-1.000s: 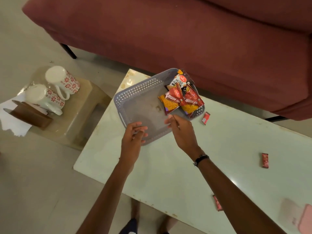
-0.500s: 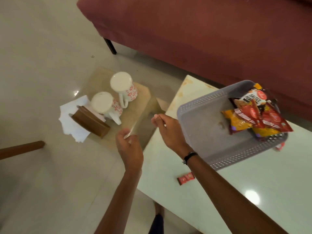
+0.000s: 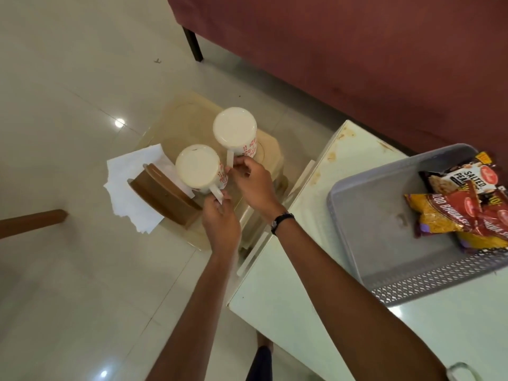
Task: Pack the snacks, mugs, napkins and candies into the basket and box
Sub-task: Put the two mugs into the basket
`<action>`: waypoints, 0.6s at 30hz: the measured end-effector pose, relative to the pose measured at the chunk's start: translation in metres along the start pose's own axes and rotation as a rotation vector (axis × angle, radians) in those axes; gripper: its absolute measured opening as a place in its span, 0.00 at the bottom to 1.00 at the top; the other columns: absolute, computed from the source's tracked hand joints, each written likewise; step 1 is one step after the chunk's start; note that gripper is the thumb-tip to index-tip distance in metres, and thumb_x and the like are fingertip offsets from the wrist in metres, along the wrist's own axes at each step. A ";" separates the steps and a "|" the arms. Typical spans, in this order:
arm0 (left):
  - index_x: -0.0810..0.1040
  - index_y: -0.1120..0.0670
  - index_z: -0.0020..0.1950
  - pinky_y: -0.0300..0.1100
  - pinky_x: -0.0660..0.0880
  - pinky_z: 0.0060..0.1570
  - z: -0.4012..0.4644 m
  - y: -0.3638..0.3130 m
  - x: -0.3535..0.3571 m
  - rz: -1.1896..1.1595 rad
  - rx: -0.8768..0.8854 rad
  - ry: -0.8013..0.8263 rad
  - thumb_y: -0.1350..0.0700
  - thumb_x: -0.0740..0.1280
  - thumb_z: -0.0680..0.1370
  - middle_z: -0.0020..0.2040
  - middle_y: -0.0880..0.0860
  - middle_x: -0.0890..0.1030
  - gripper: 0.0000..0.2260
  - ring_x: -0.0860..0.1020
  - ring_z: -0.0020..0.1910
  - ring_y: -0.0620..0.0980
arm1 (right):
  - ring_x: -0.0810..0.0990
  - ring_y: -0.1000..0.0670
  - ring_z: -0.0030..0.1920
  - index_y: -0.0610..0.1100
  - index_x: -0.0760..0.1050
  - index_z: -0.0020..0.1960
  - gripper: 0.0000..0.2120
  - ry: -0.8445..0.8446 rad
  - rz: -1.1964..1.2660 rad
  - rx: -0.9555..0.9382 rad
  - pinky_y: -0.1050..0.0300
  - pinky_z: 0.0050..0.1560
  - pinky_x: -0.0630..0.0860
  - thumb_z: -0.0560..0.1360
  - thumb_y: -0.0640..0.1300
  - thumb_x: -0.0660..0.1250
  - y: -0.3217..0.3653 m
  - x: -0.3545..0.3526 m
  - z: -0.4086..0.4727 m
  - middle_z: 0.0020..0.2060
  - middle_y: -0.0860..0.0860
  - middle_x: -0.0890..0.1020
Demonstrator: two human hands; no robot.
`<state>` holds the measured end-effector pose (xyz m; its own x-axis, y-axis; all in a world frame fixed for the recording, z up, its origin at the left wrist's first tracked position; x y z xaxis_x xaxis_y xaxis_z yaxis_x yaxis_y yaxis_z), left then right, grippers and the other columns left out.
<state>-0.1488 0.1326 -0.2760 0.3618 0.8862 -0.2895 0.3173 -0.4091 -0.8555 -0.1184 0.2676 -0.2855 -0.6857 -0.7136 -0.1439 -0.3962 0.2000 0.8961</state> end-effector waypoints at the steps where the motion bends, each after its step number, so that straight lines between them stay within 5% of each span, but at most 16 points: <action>1: 0.73 0.54 0.53 0.36 0.69 0.46 0.002 -0.001 0.002 -0.005 0.015 0.011 0.58 0.61 0.80 0.44 0.44 0.77 0.04 0.75 0.46 0.40 | 0.78 0.56 0.46 0.40 0.78 0.53 0.10 0.015 -0.021 -0.016 0.75 0.42 0.71 0.75 0.44 0.68 0.002 0.000 0.001 0.47 0.51 0.82; 5: 0.75 0.60 0.57 0.36 0.71 0.46 0.006 -0.006 0.007 0.008 0.058 0.039 0.58 0.61 0.80 0.46 0.51 0.79 0.09 0.76 0.44 0.43 | 0.79 0.50 0.47 0.38 0.78 0.51 0.07 0.054 -0.074 -0.061 0.64 0.45 0.73 0.78 0.39 0.63 -0.002 -0.002 -0.003 0.48 0.44 0.83; 11: 0.77 0.48 0.42 0.42 0.74 0.53 -0.009 -0.004 0.010 0.037 0.089 0.095 0.57 0.64 0.78 0.43 0.51 0.80 0.06 0.77 0.48 0.47 | 0.80 0.52 0.47 0.42 0.78 0.56 0.09 -0.088 -0.049 -0.114 0.62 0.49 0.76 0.79 0.38 0.62 -0.013 -0.036 -0.031 0.43 0.52 0.82; 18: 0.78 0.57 0.46 0.24 0.69 0.43 -0.086 -0.018 0.069 0.138 0.186 0.362 0.60 0.62 0.79 0.40 0.49 0.79 0.05 0.75 0.39 0.32 | 0.76 0.62 0.38 0.39 0.79 0.48 0.04 -0.380 -0.055 -0.128 0.69 0.40 0.70 0.77 0.37 0.65 -0.031 -0.152 -0.115 0.38 0.50 0.82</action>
<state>-0.0543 0.1821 -0.2438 0.6848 0.6787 -0.2652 0.0930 -0.4424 -0.8920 0.0681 0.2929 -0.2434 -0.8521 -0.4169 -0.3163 -0.3754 0.0659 0.9245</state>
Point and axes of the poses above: each hand's wrist, its own z-axis towards the middle knuckle, its own x-axis out of the palm, y = z × x, the point moved 10 cm from there along z, towards the middle knuckle
